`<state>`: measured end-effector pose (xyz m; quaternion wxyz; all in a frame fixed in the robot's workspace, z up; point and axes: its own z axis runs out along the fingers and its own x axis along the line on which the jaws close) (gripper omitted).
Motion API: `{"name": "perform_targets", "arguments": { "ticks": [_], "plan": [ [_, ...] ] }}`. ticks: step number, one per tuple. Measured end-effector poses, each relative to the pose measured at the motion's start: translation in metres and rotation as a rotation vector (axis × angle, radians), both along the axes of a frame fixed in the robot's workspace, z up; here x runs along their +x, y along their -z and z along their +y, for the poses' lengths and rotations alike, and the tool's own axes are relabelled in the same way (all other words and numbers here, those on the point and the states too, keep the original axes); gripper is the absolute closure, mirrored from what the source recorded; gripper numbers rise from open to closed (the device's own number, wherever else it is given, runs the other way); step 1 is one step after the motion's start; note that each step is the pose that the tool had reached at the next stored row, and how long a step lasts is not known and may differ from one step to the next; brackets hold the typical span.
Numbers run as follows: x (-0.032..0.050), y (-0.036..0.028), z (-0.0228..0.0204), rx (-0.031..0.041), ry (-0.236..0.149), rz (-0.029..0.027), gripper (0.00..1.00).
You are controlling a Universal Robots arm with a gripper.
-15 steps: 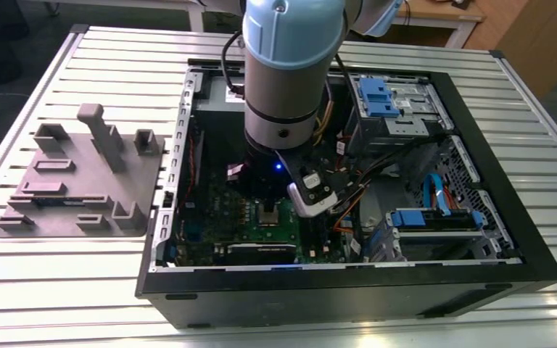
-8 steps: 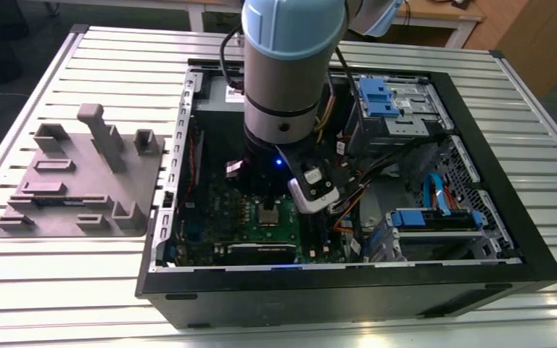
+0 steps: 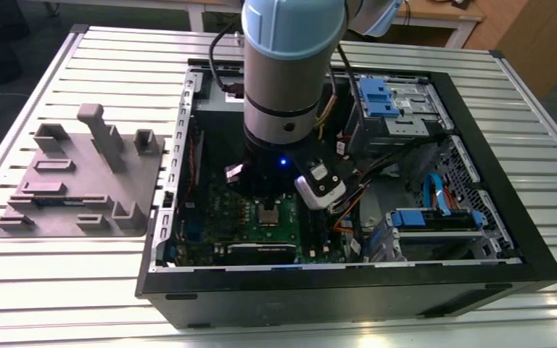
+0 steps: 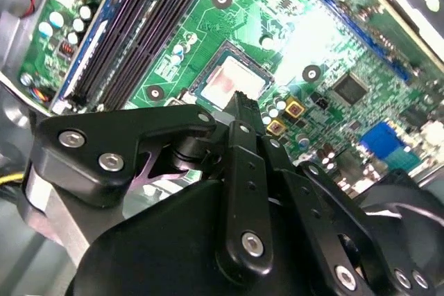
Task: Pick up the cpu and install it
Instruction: 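Close the cpu cover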
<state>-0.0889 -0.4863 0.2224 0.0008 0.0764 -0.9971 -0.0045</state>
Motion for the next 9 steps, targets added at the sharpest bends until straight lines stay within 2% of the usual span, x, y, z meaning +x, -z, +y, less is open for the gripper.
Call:
{"name": "perform_targets", "arguments": {
  "ticks": [5, 7, 8, 9],
  "plan": [
    [0.0000, 0.0009, 0.0000, -0.0001, -0.092, 0.0001, 0.90],
    [0.0009, 0.0010, 0.0000, 0.0028, -0.114, -0.0001, 0.90],
    [0.0017, 0.0011, 0.0000, 0.0122, -0.119, -0.0007, 0.90],
    [0.0026, 0.0013, 0.0000, 0.0300, -0.122, -0.0019, 0.90]
  ]
}}
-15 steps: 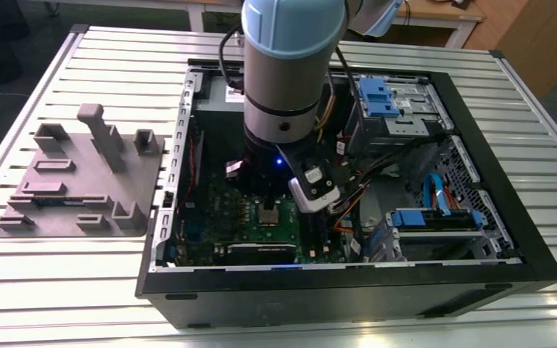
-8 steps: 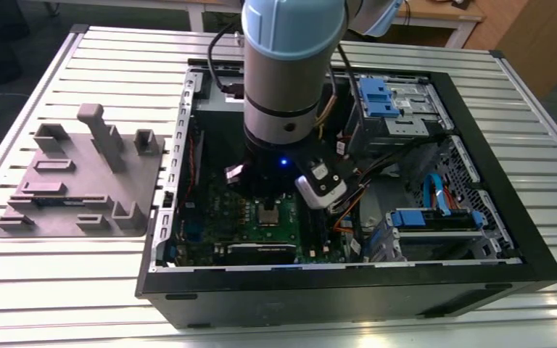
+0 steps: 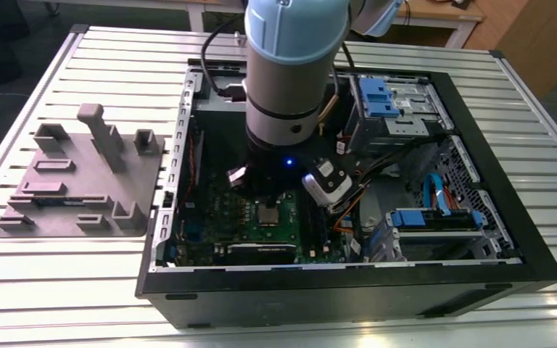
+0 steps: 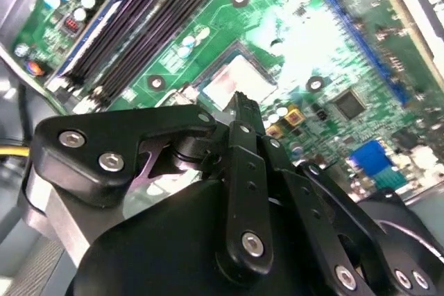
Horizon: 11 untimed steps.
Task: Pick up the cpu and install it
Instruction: 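Close the cpu cover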
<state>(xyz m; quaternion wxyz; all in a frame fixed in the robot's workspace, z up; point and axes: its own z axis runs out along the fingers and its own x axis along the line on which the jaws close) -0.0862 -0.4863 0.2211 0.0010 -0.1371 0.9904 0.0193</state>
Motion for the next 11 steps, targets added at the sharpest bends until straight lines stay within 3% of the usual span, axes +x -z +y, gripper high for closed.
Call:
{"name": "perform_targets", "arguments": {
  "ticks": [3, 4, 11],
  "plan": [
    [0.0027, -0.0002, 0.0000, 0.0545, -0.005, 0.0004, 0.90],
    [0.0039, 0.0001, 0.0000, 0.0634, -0.010, 0.0005, 0.90],
    [0.0054, 0.0018, 0.0000, 0.0646, -0.115, 0.0040, 0.90]
  ]
}}
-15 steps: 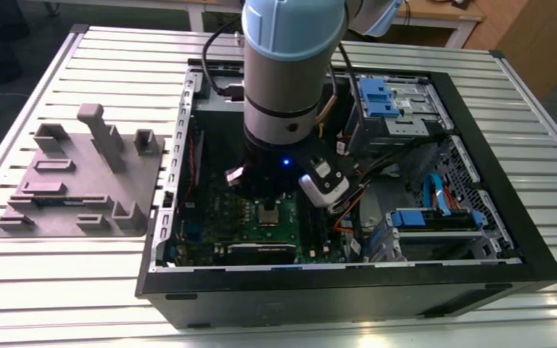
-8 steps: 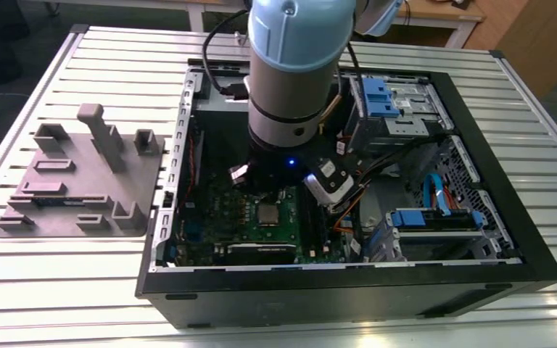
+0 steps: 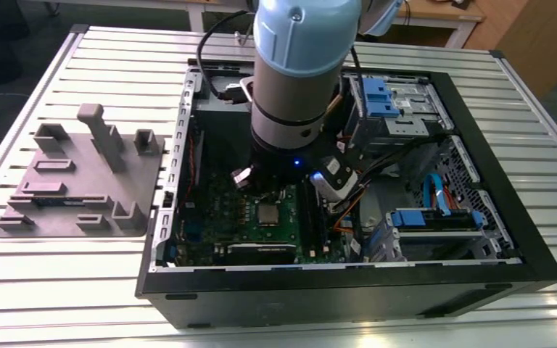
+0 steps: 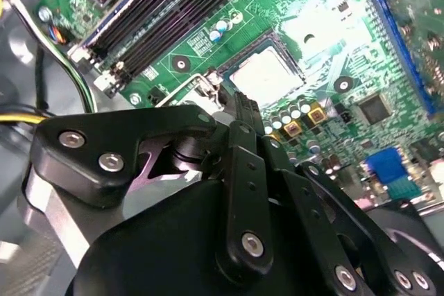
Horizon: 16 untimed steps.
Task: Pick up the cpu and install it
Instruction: 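Close the cpu cover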
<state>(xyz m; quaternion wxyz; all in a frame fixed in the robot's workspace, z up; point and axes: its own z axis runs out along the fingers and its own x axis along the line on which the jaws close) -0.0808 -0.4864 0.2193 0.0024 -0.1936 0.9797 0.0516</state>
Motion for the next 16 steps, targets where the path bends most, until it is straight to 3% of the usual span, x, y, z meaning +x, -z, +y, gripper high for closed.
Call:
{"name": "perform_targets", "arguments": {
  "ticks": [1, 5, 7, 11, 16],
  "plan": [
    [0.0005, 0.0001, -0.0001, 0.0031, -0.009, 0.0001, 0.90],
    [0.0081, 0.0007, 0.0001, 0.0486, -0.018, 0.0001, 0.90],
    [0.0136, 0.0012, 0.0005, 0.0608, -0.021, 0.0008, 0.90],
    [0.0241, 0.0022, 0.0031, 0.0636, -0.022, 0.0018, 0.90],
    [0.0253, 0.0023, 0.0038, 0.0636, -0.022, 0.0018, 0.90]
  ]
}}
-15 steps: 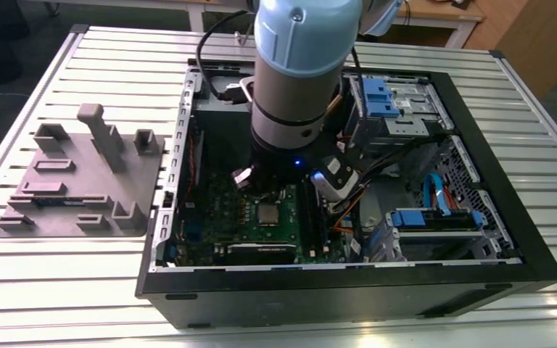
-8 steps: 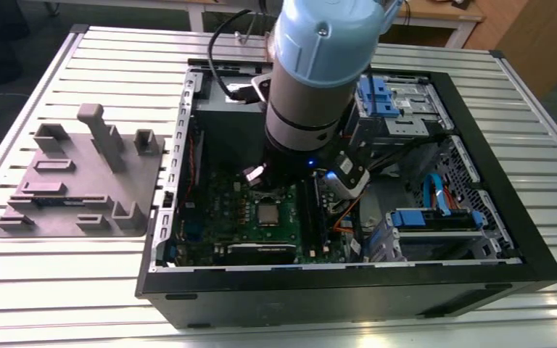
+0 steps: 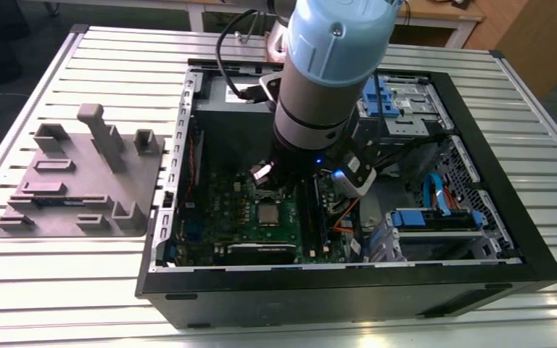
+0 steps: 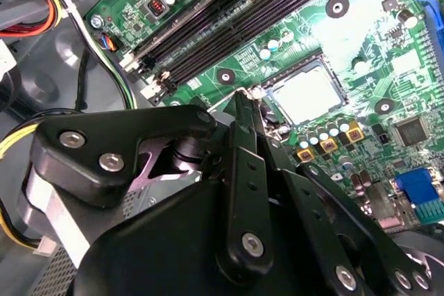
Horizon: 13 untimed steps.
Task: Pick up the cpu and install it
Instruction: 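Close the cpu cover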
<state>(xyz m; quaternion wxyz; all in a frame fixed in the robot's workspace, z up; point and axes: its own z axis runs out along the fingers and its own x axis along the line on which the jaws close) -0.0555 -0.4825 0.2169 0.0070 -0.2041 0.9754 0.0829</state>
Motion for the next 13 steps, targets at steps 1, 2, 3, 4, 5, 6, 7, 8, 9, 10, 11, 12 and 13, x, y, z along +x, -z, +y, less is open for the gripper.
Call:
{"name": "perform_targets", "arguments": {
  "ticks": [1, 2, 3, 4, 5, 6, 7, 8, 9, 10, 11, 12, 13],
  "plan": [
    [0.0000, 0.0000, 0.0001, -0.0001, 0.000, 0.0001, 0.90],
    [0.0000, 0.0000, 0.0001, -0.0001, 0.000, 0.0000, 0.90],
    [0.0000, 0.0000, 0.0001, 0.0000, 0.000, 0.0000, 0.90],
    [0.0000, 0.0000, 0.0002, -0.0001, 0.000, 0.0000, 0.90],
    [0.0000, 0.0000, 0.0002, -0.0001, 0.000, 0.0000, 0.90],
    [0.0000, 0.0000, 0.0002, -0.0001, -0.001, 0.0000, 0.90],
    [0.0000, 0.0000, 0.0002, -0.0001, -0.008, 0.0000, 0.90],
    [0.0000, 0.0001, 0.0003, 0.0000, -0.025, 0.0000, 0.90],
    [0.0000, 0.0003, 0.0003, 0.0000, -0.043, 0.0000, 0.90],
    [0.0000, 0.0003, 0.0002, 0.0001, -0.060, 0.0001, 0.90],
    [0.0001, 0.0004, 0.0002, 0.0019, -0.070, 0.0000, 0.90],
    [0.0001, 0.0005, 0.0004, 0.0040, -0.074, 0.0000, 0.90],
    [0.0003, 0.0007, 0.0009, 0.0060, -0.076, -0.0002, 0.90]
  ]
}}
